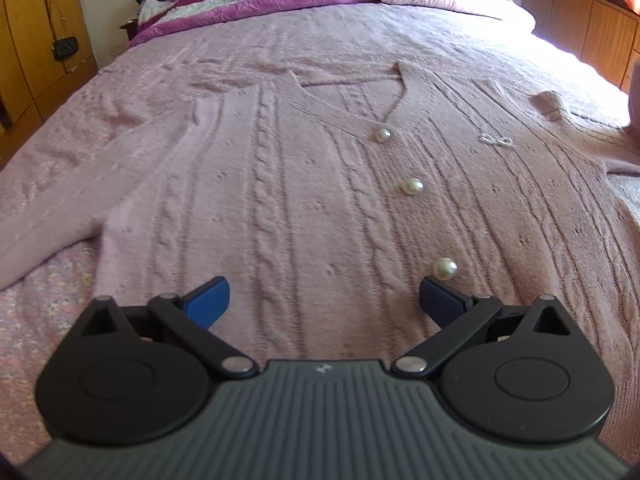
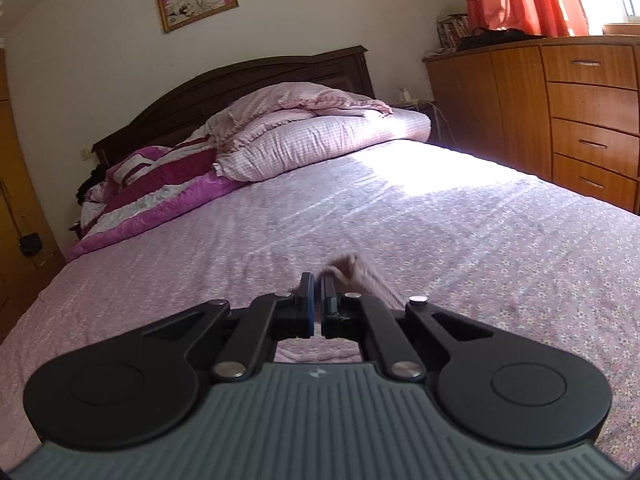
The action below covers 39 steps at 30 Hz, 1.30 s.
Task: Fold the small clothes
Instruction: 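Lift the sleeve with the right tool and fold it across the cardigan front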
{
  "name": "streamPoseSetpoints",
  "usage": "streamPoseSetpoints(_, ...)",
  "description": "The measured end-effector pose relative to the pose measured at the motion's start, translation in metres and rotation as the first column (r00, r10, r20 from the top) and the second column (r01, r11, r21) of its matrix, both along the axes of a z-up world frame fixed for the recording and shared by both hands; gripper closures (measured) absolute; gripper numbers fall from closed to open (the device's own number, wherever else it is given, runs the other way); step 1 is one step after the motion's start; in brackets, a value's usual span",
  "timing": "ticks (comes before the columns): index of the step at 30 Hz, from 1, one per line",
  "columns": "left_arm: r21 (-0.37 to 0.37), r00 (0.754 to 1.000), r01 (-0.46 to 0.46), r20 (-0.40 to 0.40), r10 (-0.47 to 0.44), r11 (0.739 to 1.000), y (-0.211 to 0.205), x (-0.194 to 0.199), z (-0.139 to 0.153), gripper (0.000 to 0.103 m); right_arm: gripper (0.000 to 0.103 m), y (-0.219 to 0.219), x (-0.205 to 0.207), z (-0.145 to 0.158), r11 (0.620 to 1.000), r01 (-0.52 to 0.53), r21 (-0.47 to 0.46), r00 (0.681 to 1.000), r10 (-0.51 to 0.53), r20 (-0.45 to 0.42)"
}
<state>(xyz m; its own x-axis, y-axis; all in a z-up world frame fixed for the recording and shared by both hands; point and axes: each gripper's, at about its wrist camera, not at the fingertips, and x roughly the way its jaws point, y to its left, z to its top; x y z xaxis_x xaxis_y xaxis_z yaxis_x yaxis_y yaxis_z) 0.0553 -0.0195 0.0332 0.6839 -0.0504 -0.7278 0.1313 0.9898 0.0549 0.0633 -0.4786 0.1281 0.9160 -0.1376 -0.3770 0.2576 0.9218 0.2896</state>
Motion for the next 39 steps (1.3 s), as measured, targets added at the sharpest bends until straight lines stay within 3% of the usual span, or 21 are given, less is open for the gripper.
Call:
streamPoseSetpoints(6,-0.023,0.999,-0.047,0.016,0.047,0.999,0.023,-0.001,0.010,0.000,0.101,0.067,0.008,0.034,0.986,-0.129,-0.106,0.991,0.132,0.017)
streamPoseSetpoints(10,-0.029,0.998,-0.060,0.020,0.060,0.998,0.034,-0.004,0.012,0.000,0.098,0.097,0.021,0.030,0.975,-0.160,-0.152,0.986,0.152,-0.063)
streamPoseSetpoints(12,-0.025,0.998,-0.066,0.019,0.066,0.998,0.037,-0.005,0.011,0.000,0.076,0.105,0.028,0.017,0.974,-0.141,-0.176,0.986,0.122,-0.111)
streamPoseSetpoints(13,-0.024,0.997,-0.070,0.017,0.070,0.997,0.038,-0.005,0.010,0.000,0.046,0.106,0.030,0.009,0.973,-0.128,-0.193,0.986,0.103,-0.132)
streamPoseSetpoints(14,-0.024,0.997,-0.072,0.014,0.073,0.997,0.038,-0.005,0.008,0.000,0.025,0.107,0.030,0.002,0.971,-0.115,-0.208,0.986,0.087,-0.142)
streamPoseSetpoints(15,-0.025,0.997,-0.075,0.010,0.075,0.997,0.039,-0.005,0.007,0.000,0.023,0.101,0.031,-0.010,0.968,-0.110,-0.226,0.986,0.078,-0.146)
streamPoseSetpoints(18,-0.023,0.997,-0.077,-0.004,0.077,0.997,0.039,-0.004,0.002,0.000,0.023,0.088,0.037,-0.037,0.958,-0.117,-0.261,0.976,0.062,-0.209)
streamPoseSetpoints(25,-0.002,0.997,-0.071,-0.018,0.071,0.998,0.032,-0.001,-0.008,0.000,0.023,0.050,0.048,-0.094,0.966,-0.110,-0.236,0.938,0.022,-0.347)
streamPoseSetpoints(30,0.013,0.998,-0.067,-0.017,0.068,0.998,0.028,0.002,-0.011,0.000,0.023,0.033,0.055,-0.123,0.971,-0.117,-0.207,0.913,0.022,-0.408)
streamPoseSetpoints(33,0.016,0.997,-0.068,-0.017,0.069,0.998,0.027,0.003,-0.012,0.000,0.024,0.032,0.054,-0.132,0.968,-0.134,-0.211,0.917,0.040,-0.397)
streamPoseSetpoints(36,0.016,0.997,-0.069,-0.017,0.069,0.998,0.027,0.003,-0.012,0.000,0.043,0.032,0.056,-0.131,0.970,-0.135,-0.204,0.919,0.046,-0.392)
streamPoseSetpoints(38,0.014,0.997,-0.069,-0.018,0.069,0.998,0.027,0.003,-0.012,0.000,0.076,0.032,0.058,-0.127,0.970,-0.127,-0.207,0.916,0.034,-0.400)
streamPoseSetpoints(39,0.014,0.997,-0.068,-0.017,0.069,0.998,0.027,0.003,-0.011,0.000,0.080,0.031,0.059,-0.125,0.972,-0.108,-0.207,0.913,0.015,-0.407)
